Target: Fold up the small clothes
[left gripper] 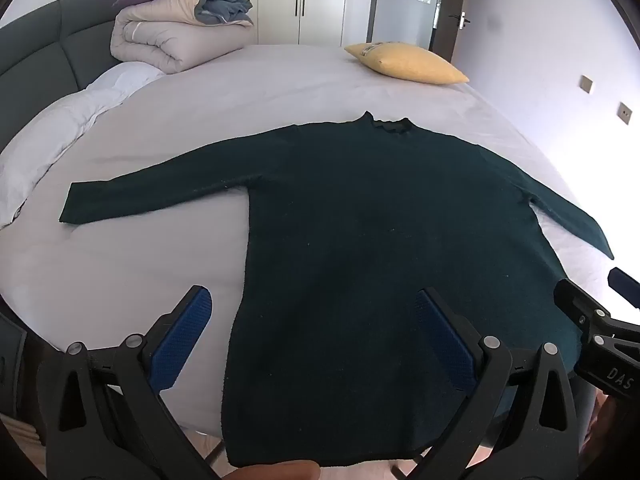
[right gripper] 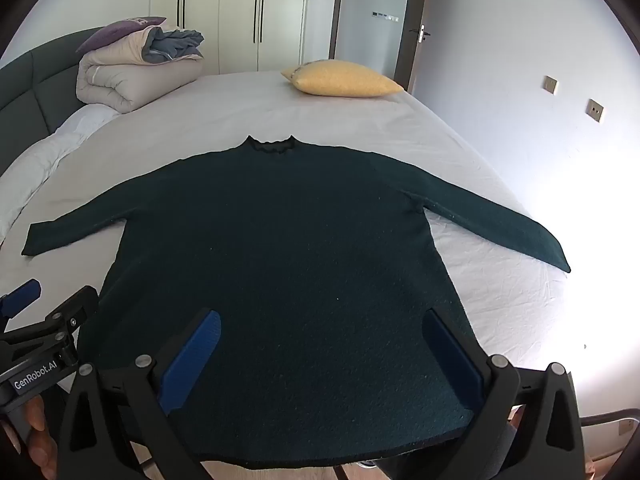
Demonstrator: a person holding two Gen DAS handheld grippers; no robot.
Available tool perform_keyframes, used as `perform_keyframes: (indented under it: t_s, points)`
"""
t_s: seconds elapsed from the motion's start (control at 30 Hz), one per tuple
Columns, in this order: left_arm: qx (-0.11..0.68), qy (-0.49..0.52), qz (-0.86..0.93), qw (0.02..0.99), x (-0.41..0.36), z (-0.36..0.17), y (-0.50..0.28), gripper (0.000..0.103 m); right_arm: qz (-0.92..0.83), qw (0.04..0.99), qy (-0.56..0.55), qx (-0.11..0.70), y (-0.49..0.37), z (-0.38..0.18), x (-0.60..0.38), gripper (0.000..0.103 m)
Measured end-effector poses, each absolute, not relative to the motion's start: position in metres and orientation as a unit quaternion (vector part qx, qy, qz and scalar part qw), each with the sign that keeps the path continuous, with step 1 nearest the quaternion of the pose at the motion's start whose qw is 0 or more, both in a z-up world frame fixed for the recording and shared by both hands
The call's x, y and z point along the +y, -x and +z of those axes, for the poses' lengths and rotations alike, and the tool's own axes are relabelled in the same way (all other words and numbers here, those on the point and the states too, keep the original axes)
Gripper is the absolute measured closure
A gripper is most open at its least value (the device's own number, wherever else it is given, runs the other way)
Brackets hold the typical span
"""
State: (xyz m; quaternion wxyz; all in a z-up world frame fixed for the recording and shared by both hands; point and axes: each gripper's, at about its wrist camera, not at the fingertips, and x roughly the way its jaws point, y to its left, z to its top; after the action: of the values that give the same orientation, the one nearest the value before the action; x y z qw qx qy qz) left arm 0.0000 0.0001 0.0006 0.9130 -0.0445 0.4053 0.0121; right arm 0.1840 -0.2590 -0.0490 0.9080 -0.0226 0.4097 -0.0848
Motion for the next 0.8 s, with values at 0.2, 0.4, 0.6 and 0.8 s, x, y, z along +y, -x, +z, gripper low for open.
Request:
perform_keyframes:
  t_s: [0.2,0.4,0.6,0.8]
  points:
    - [0.405,0.042,0.017,0.913,-0.002,0.001,0.003,0.0,-0.084,0.907,0.025,0.411,-0.183,-0.048,-0.26,0.0]
    - [0.407,0.042,0.016,0.912,-0.006,-0.009,0.002,0.0,-0.085,0.906,0.028,0.413,-0.186,-0.053,-0.257,0.0]
    - [0.408,0.042,0.016,0.912,-0.004,-0.009,0.001,0.0,-0.086,0.905,0.029,0.415,-0.185,-0.054,-0.257,0.0]
    - [0.407,0.043,0.015,0.912,-0.005,-0.006,-0.002,0.0,-0.087,0.905,0.03,0.416,-0.185,-0.054,-0.256,0.0]
